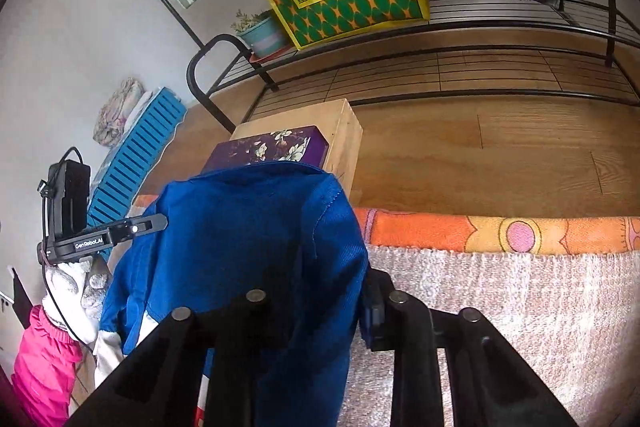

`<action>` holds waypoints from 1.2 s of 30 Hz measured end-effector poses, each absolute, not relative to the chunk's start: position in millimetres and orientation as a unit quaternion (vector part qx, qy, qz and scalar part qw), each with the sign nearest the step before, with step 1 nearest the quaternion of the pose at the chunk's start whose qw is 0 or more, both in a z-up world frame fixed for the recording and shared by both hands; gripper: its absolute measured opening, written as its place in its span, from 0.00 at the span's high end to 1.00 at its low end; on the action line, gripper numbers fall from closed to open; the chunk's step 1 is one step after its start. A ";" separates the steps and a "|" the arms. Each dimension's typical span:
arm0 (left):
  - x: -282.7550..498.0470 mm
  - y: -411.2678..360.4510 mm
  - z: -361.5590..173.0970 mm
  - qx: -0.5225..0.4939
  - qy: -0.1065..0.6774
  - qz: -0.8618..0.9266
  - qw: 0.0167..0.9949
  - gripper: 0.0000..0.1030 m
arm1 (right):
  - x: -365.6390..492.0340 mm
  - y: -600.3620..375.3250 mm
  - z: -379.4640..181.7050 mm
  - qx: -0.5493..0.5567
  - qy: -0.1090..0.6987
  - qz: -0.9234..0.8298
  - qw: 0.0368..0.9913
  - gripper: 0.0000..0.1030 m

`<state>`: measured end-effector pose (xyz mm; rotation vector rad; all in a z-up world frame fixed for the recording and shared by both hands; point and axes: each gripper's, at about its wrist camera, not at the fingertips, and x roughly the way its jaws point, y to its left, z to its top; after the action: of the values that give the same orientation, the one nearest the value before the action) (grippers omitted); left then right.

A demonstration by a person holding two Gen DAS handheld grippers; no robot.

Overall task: Fold large clothes
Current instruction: 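Lift the folded jacket with both tools, flip it over, lay it down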

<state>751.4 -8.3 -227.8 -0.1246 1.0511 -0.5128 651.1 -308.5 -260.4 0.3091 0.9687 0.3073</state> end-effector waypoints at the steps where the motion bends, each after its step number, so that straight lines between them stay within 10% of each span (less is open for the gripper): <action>1: 748.2 -10.8 -225.3 -0.049 0.488 -0.241 0.837 0.95 | 651.0 -303.9 -257.7 0.133 0.460 0.144 0.866 0.94; 36: 432.5 49.3 -75.2 -0.027 0.358 -0.269 0.894 0.99 | 345.9 -232.3 -73.9 0.049 0.337 0.156 0.927 1.00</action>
<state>432.5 49.3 -75.2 -0.0570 0.7421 -0.5586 345.9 -232.3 -74.0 0.1010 0.6905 0.3200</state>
